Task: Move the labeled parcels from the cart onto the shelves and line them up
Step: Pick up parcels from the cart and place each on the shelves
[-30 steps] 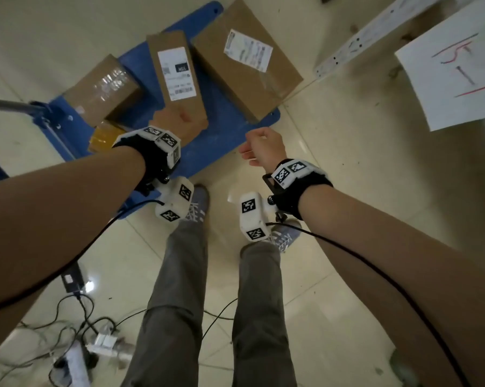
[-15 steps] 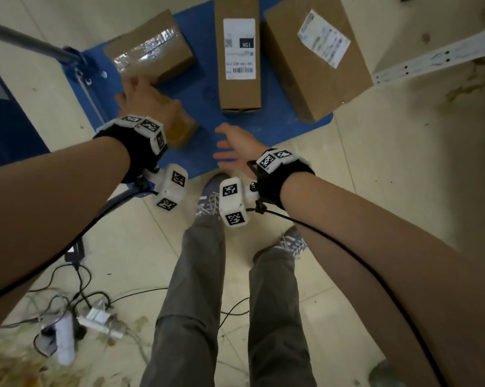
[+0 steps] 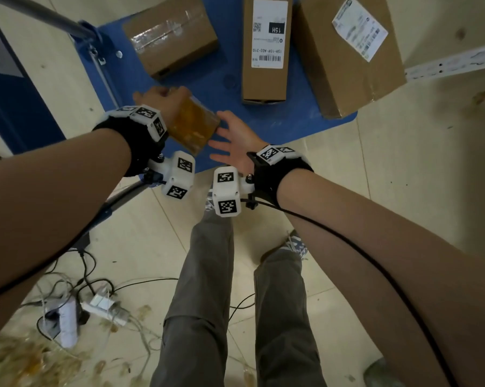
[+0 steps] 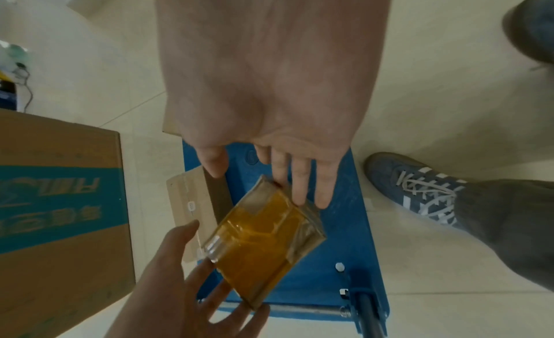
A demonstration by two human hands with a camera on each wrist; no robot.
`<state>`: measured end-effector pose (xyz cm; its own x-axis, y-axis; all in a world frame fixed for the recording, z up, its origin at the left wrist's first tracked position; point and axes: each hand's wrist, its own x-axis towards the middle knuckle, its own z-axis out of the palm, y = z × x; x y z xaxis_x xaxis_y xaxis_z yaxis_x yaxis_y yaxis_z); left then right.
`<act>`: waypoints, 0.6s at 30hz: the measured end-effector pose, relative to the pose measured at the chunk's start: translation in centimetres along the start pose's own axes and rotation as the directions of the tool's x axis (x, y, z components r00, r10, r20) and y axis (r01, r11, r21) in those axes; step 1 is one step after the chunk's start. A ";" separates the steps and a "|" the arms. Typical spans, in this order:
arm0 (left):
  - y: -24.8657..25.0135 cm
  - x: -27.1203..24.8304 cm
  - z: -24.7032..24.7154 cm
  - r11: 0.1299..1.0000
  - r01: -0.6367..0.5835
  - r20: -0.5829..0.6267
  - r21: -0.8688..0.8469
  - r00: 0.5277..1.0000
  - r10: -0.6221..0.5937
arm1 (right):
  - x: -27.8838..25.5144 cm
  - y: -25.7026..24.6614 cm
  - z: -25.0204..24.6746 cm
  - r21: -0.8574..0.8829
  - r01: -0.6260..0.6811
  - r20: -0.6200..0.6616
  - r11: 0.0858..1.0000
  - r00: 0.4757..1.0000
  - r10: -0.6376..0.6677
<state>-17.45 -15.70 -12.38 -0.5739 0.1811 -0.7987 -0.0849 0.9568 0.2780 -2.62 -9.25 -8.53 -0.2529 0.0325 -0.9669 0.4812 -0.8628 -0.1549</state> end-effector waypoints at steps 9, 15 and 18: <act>-0.2 -2.8 2.7 0.980 0.198 0.170 -0.011 0.966 -0.193 | -1.9 3.3 -4.5 0.017 -0.118 -0.074 0.993 0.990 0.119; 1.8 -7.0 7.0 0.984 0.173 0.432 -0.028 0.890 -0.144 | -4.6 5.9 -12.0 0.211 -0.105 -0.140 0.972 0.981 0.137; 2.9 -9.5 9.4 0.990 0.134 0.605 -0.036 0.792 -0.085 | -6.1 7.0 -16.0 0.233 -0.060 -0.186 0.971 0.977 0.105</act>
<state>-4.63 -12.51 -8.99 0.0451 0.1995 -0.9789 -0.1903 0.9636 0.1876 15.73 -7.39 -6.95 -0.0408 0.0352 -0.9986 0.2862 -0.9571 -0.0454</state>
